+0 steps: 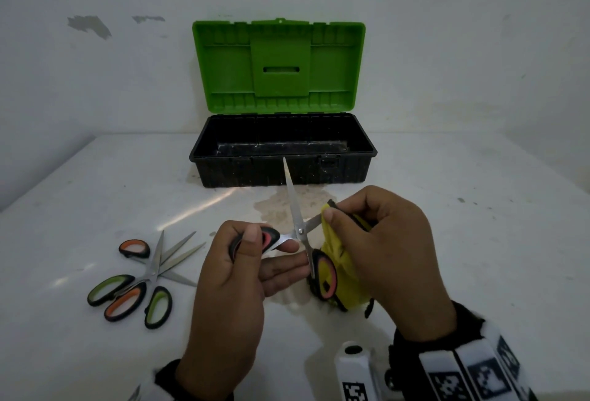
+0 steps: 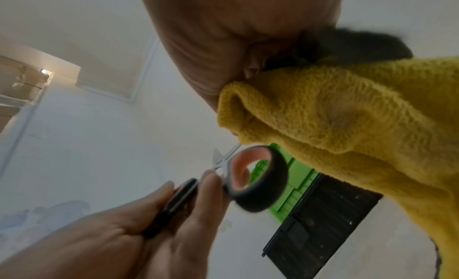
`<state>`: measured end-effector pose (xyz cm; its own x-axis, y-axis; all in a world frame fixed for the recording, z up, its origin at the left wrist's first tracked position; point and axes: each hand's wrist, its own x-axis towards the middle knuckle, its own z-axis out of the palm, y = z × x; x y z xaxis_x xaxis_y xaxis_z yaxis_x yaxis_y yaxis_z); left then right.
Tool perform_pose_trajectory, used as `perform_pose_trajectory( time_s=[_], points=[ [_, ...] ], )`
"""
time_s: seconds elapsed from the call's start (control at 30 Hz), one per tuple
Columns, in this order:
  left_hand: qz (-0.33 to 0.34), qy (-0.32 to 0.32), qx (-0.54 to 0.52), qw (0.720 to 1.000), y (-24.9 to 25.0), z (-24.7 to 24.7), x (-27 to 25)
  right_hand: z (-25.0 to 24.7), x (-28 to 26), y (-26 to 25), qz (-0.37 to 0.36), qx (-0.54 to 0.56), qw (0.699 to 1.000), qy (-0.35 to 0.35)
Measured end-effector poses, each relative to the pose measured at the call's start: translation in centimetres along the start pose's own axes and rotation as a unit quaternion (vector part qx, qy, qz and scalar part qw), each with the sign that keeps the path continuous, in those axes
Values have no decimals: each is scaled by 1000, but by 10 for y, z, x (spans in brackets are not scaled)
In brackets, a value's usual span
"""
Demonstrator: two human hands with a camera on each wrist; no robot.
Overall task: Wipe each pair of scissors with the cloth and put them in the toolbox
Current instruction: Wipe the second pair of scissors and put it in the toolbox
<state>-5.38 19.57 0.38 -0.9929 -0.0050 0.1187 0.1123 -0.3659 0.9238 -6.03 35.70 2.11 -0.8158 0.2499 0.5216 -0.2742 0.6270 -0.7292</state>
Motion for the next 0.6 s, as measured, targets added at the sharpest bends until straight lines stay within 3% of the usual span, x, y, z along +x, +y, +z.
perform_pose_trajectory(
  time_s=[0.1, 0.27, 0.6],
  points=[
    [1, -1, 4, 1000, 2, -2, 2, 3, -4, -5, -14, 11, 1000, -20],
    [-12, 4, -8, 1000, 5, -2, 2, -3, 6, 5, 10, 8, 1000, 28],
    [-42, 22, 1, 999, 11, -3, 3, 2, -6, -18, -54, 14, 997, -44]
  ],
)
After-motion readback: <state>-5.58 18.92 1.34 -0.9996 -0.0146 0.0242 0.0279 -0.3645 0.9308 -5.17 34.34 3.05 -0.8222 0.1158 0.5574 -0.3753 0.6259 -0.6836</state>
